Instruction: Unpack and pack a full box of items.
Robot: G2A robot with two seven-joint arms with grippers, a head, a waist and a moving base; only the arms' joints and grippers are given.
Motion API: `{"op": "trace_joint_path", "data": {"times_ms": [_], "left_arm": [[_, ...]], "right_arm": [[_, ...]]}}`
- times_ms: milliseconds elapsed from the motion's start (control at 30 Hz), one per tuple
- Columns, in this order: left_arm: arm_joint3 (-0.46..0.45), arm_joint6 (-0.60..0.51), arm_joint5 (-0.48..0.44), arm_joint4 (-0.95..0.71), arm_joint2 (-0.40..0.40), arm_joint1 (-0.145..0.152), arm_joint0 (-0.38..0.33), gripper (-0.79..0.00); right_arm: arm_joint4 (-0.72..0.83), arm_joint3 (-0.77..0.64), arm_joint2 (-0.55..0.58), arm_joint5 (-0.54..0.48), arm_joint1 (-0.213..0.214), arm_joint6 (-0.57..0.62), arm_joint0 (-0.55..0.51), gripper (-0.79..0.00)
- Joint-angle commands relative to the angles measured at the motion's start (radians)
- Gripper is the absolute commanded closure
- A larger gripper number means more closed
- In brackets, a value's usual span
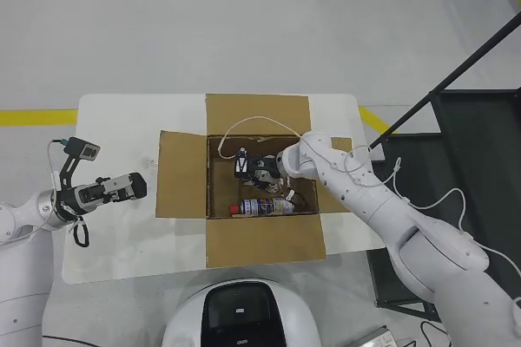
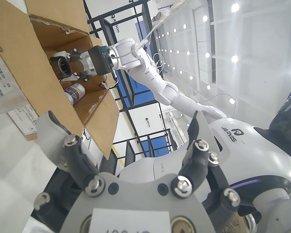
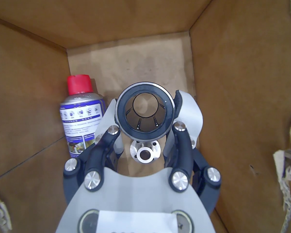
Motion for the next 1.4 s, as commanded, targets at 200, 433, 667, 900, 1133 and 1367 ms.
{"op": "trace_joint_path", "data": {"times_ms": [200, 433, 667, 900, 1133, 1367], "left_arm": [[0.0, 0.0, 0.0, 0.0, 0.0, 0.0, 0.0, -0.785], [0.0, 0.0, 0.0, 0.0, 0.0, 0.0, 0.0, -0.785], [0.0, 0.0, 0.0, 0.0, 0.0, 0.0, 0.0, -0.785], [0.0, 0.0, 0.0, 0.0, 0.0, 0.0, 0.0, -0.785], [0.033, 0.049, -0.004, 0.071, 0.012, 0.008, 0.007, -0.785], [0.168, 0.092, -0.076, 0.122, 0.061, 0.012, -0.036, -0.785]], "right_arm": [[-0.031, 0.101, -0.032, 0.0, -0.042, -0.053, 0.019, -0.009], [-0.036, 0.137, -0.026, -0.037, -0.054, -0.081, 0.032, -0.785], [-0.052, 0.02, 0.043, -0.102, -0.006, -0.112, 0.008, -0.785], [-0.004, -0.259, 0.255, -0.185, 0.112, -0.098, -0.121, -0.785], [0.207, -0.634, 0.511, -0.193, 0.241, 0.091, -0.39, -0.785], [0.561, -0.801, 0.726, -0.172, 0.332, 0.285, -0.633, -0.785]]}}
